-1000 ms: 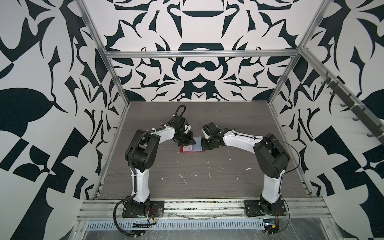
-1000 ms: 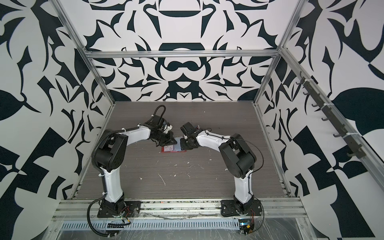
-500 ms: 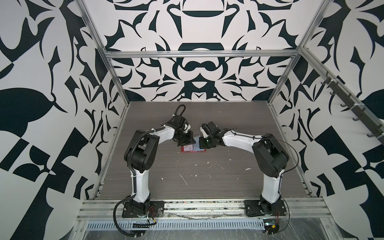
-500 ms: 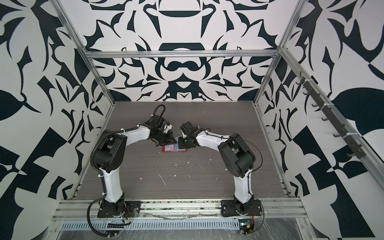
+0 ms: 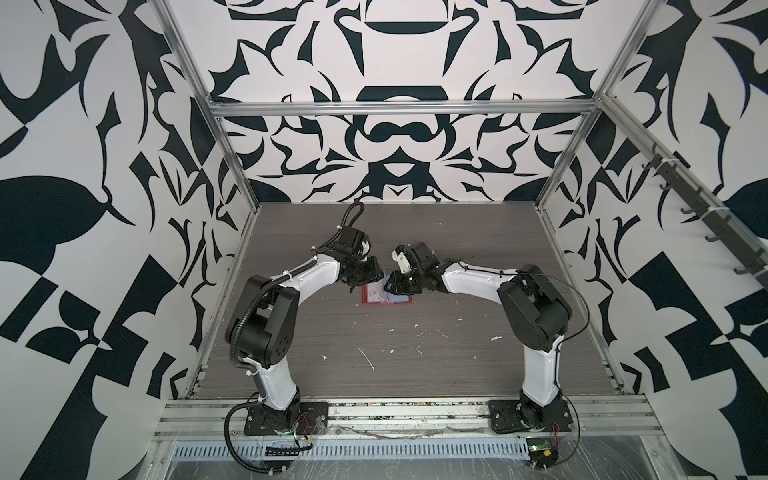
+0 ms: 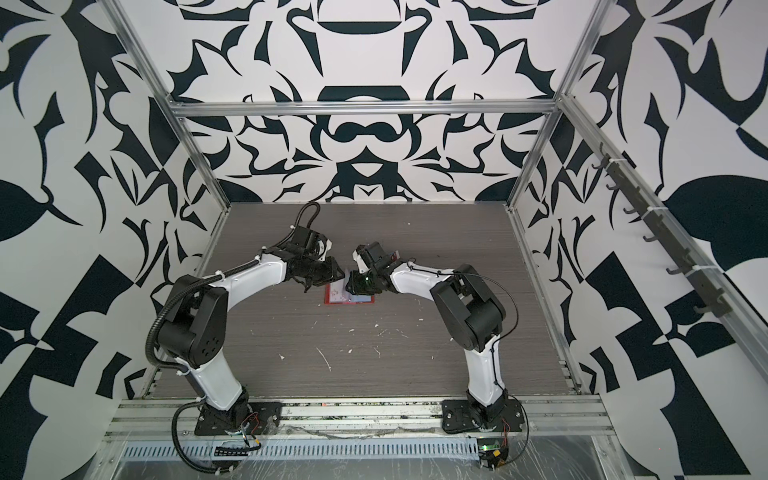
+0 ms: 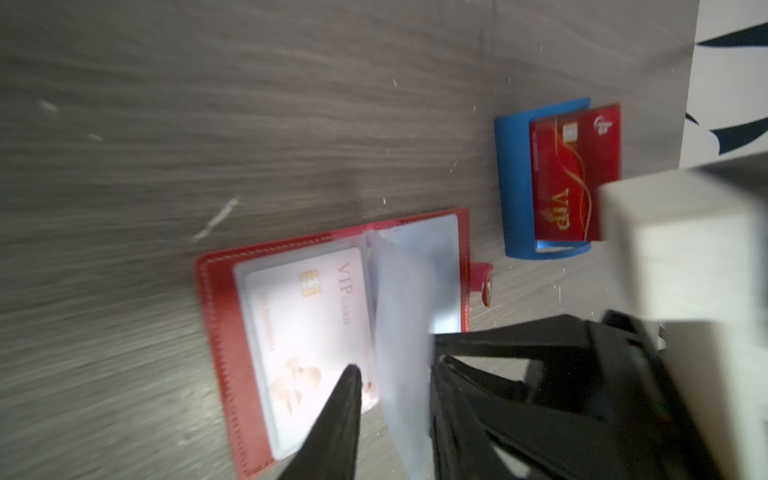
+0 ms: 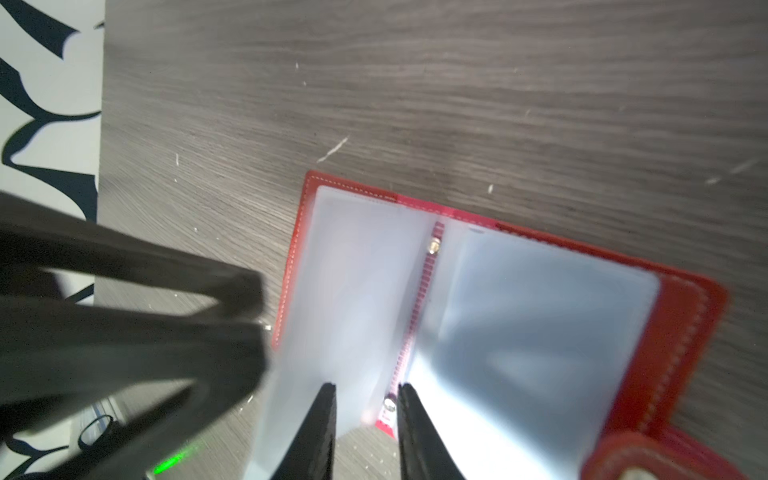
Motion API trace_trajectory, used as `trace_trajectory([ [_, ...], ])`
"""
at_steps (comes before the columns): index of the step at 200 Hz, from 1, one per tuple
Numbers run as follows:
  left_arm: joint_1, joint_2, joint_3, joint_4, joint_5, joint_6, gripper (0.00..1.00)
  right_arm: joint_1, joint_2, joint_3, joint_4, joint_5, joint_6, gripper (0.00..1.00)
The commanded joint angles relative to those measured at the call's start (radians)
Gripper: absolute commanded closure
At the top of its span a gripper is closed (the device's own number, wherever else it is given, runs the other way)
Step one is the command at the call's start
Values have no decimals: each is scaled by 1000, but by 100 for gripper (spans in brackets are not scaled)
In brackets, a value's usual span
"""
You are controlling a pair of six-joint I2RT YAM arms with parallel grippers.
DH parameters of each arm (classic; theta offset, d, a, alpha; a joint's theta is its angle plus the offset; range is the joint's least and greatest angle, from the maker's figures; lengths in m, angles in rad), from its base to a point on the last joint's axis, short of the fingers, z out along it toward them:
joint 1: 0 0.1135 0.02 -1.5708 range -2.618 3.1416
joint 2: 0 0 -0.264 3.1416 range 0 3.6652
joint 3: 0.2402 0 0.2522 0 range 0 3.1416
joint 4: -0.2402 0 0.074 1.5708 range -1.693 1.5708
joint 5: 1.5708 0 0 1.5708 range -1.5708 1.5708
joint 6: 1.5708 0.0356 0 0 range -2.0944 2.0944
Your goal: Put the credit cards into the card holder
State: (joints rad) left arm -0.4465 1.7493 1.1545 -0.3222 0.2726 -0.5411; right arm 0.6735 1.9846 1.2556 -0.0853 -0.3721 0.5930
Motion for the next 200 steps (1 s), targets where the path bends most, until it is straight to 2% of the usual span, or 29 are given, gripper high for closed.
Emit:
trace_trajectory([
  [1, -4, -28, -35, -27, -97, 12, 67, 3, 22, 36, 6, -34, 7, 69],
  [26, -5, -13, -29, -61, -159, 19, 68, 6, 47, 49, -1, -50, 0, 70],
  [77, -5, 50, -35, -80, -121, 41, 74, 13, 30, 60, -26, -11, -7, 72],
  [118, -4, 79, -31, -86, -104, 44, 74, 15, -89, 42, -86, 108, -50, 71],
  [145, -5, 54, -5, -110, -101, 49, 73, 10, -177, 52, -215, 247, -123, 69],
  [171, -13, 38, 55, -153, -76, 36, 71, -22, -220, 93, -376, 315, -204, 68],
  [200, -52, 58, 130, -151, -29, -9, 67, -107, -267, 85, -445, 300, -239, 65],
])
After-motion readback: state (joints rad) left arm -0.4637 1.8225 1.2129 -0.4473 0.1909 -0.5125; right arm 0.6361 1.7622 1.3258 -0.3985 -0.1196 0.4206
